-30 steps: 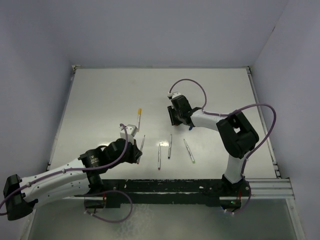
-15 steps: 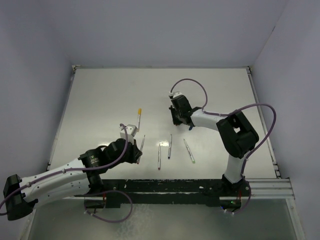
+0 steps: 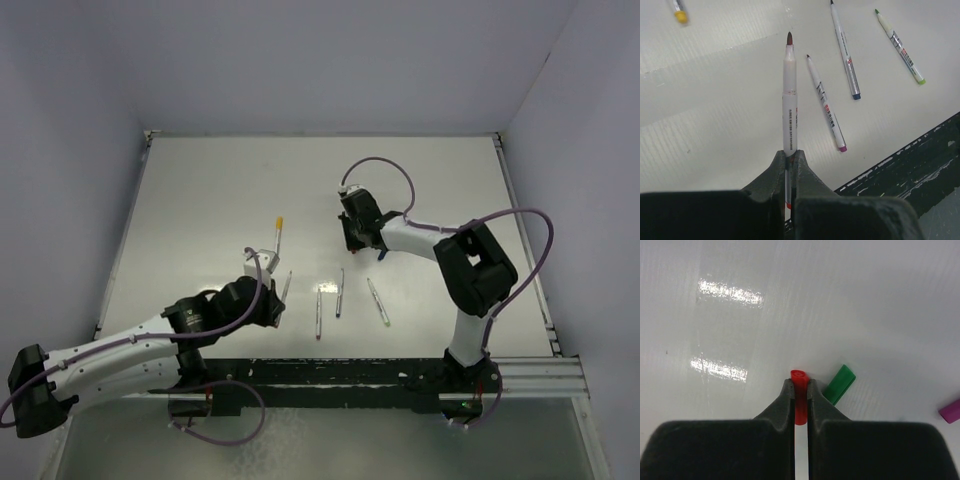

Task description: Insert the pens into the pen caps

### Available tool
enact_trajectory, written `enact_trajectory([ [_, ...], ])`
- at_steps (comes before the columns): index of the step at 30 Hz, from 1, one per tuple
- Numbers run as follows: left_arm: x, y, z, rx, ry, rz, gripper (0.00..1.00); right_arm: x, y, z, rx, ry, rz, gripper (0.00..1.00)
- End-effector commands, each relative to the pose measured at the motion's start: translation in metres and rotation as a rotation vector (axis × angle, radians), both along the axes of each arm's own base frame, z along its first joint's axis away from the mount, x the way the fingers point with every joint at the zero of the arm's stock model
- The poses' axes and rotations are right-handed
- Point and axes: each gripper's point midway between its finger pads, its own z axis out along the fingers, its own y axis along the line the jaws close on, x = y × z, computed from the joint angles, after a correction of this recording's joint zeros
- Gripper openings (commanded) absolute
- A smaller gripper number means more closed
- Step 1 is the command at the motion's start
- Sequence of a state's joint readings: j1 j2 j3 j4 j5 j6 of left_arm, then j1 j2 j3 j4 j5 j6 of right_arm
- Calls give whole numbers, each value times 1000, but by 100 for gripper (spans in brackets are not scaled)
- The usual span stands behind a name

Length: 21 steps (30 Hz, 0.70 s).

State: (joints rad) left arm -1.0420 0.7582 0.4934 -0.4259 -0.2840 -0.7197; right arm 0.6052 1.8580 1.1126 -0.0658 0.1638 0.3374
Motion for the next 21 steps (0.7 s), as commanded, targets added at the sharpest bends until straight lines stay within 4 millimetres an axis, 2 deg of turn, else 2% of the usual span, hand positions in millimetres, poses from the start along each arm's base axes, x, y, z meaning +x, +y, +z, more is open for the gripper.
enact_trajectory([
  [1, 12, -18, 30, -63, -86, -28, 0, 1, 9, 51, 66, -65, 13, 0],
  [5, 18, -25, 38, -84, -119, -38, 0, -1, 20, 115, 224, -199, 26, 0],
  [7, 22, -33, 48, -122, -152, -49, 0, -8, 24, 156, 332, -288, 45, 0],
  [8, 23, -38, 52, -138, -166, -59, 0, -13, 26, 163, 364, -303, 55, 0],
  [9, 24, -42, 55, -153, -179, -70, 0, -20, 26, 185, 419, -356, 68, 0],
  [14, 29, -65, 76, -247, -257, -134, 0, -52, 22, 231, 585, -486, 80, 0],
  [21, 31, -85, 102, -415, -362, -173, 0, -91, 35, 277, 748, -650, 92, 0],
])
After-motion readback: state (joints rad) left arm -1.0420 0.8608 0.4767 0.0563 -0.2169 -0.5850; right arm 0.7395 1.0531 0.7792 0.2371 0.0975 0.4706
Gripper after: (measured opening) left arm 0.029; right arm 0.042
